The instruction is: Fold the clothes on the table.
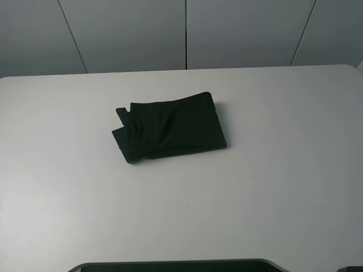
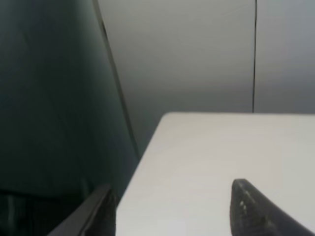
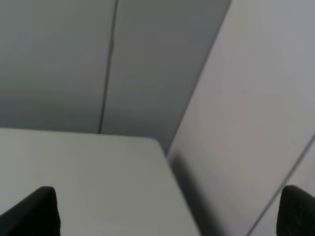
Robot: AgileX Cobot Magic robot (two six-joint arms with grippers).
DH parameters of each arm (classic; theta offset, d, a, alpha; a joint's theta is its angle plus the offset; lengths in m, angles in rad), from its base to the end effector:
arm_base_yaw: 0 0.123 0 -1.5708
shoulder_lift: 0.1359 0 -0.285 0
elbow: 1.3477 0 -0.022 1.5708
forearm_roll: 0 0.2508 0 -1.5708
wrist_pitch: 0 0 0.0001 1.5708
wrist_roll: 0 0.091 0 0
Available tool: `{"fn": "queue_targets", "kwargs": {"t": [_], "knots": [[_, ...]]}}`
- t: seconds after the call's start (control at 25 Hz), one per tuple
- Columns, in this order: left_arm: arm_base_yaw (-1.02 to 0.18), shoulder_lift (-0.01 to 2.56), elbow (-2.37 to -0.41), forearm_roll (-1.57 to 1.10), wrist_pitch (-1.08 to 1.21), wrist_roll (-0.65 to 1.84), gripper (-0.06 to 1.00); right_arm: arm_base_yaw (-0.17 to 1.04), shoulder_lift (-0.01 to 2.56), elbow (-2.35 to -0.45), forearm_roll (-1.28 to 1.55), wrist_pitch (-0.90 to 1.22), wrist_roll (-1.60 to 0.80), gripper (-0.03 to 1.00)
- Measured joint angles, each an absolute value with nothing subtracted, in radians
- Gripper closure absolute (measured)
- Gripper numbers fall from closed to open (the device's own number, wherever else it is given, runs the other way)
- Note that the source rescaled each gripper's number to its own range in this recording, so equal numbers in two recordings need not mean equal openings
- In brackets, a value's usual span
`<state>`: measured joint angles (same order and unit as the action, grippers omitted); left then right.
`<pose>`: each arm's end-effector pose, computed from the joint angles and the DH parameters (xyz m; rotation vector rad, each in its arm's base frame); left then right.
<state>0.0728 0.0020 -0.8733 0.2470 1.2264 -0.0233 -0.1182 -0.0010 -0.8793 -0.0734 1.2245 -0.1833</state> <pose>-0.0719 0.0158 0.3574 -0.1742 1.8242 0.3068 -0.0707 0.0021 0.3572 -0.0337 1.8359 -0.2928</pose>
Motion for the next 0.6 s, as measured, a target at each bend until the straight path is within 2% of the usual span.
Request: {"fn": "queue_targets", "kwargs": {"t": [0.28,0.4,0.6], "knots": [[0.006,0.002,-0.652,0.160,1.229,-0.042,0.27,-0.118,0.001,-0.604,0.069,1.168,-0.177,-0.03],[-0.011,0.002,-0.608,0.154,1.224,-0.042,0.21,-0.118,0.003,-0.528,0.092,1.134,-0.175,-0.03],[-0.013,-0.001,-0.560,0.143,1.196,-0.100,0.09,-0.118,0.003,-0.515,0.092,1.107,-0.175,-0.03]]}}
